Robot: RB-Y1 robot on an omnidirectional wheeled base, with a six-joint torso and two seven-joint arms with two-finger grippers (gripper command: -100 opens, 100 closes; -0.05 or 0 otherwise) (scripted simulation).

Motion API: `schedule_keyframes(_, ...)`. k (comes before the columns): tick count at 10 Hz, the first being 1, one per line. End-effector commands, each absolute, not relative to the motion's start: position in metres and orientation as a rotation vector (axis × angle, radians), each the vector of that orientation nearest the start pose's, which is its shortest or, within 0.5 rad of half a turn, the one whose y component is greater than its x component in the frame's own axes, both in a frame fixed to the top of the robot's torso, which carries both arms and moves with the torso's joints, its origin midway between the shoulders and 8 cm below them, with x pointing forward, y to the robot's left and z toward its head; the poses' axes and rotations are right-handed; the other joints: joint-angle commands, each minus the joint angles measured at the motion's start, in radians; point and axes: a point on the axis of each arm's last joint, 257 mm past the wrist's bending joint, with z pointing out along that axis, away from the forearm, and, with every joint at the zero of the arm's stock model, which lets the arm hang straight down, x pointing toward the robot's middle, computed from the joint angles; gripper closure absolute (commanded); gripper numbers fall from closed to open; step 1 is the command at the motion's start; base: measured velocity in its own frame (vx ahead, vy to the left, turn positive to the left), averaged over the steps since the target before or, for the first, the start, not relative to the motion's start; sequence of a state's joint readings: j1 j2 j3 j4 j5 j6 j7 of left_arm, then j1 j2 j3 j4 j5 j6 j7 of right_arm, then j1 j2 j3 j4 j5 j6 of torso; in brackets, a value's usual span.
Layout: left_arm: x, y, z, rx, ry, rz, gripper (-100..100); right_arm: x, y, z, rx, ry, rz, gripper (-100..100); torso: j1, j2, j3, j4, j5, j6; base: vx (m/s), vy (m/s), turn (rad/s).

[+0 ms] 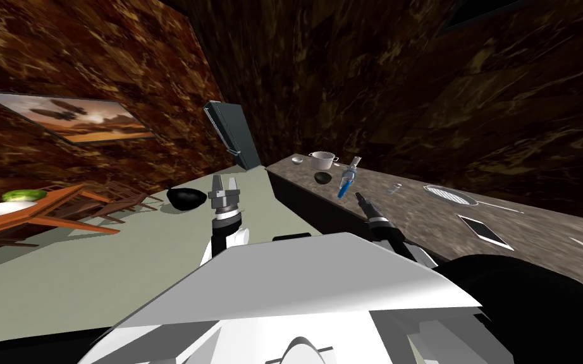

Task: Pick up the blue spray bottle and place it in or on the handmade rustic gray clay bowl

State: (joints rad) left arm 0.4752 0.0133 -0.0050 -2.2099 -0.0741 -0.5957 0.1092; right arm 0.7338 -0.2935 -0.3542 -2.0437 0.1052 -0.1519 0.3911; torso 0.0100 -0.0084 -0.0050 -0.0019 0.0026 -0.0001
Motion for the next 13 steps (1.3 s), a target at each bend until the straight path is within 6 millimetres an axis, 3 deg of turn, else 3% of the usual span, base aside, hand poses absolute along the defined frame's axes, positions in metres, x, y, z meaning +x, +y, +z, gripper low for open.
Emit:
schedule_keyframes(1,0.345,0.263,0.018,-0.603,0.612,-1.388,0,0.292,-0.514,-0.2,0.649,1.485,0.065,-100,0.0,0.0,0.0,0.0,0.0,0.0,0.191,0.186,-0.064)
schedule_keyframes(2,0.345,0.263,0.018,-0.603,0.612,-1.388,0,0.292,-0.514,-0.2,0.649,1.485,0.065,-100,0.002,-0.002,-0.001,0.0,0.0,0.0,0.151,0.143,-0.049)
schedule_keyframes(4,0.345,0.263,0.018,-0.603,0.612,-1.388,0,0.284,-0.54,-0.213,0.631,1.555,-0.054,-100,-0.003,0.002,0.001,0.0,-0.001,0.0,0.127,0.102,-0.081)
schedule_keyframes(5,0.345,0.263,0.018,-0.603,0.612,-1.387,0,0.284,-0.54,-0.213,0.631,1.555,-0.054,-100,-0.003,0.0,0.0,0.0,-0.001,0.0,0.166,0.105,-0.079)
schedule_keyframes(13,0.345,0.263,0.018,-0.603,0.612,-1.387,0,0.272,-0.604,-0.229,0.567,1.691,-0.331,-100,-0.005,-0.001,-0.001,0.0,-0.001,0.0,0.149,0.1,-0.097)
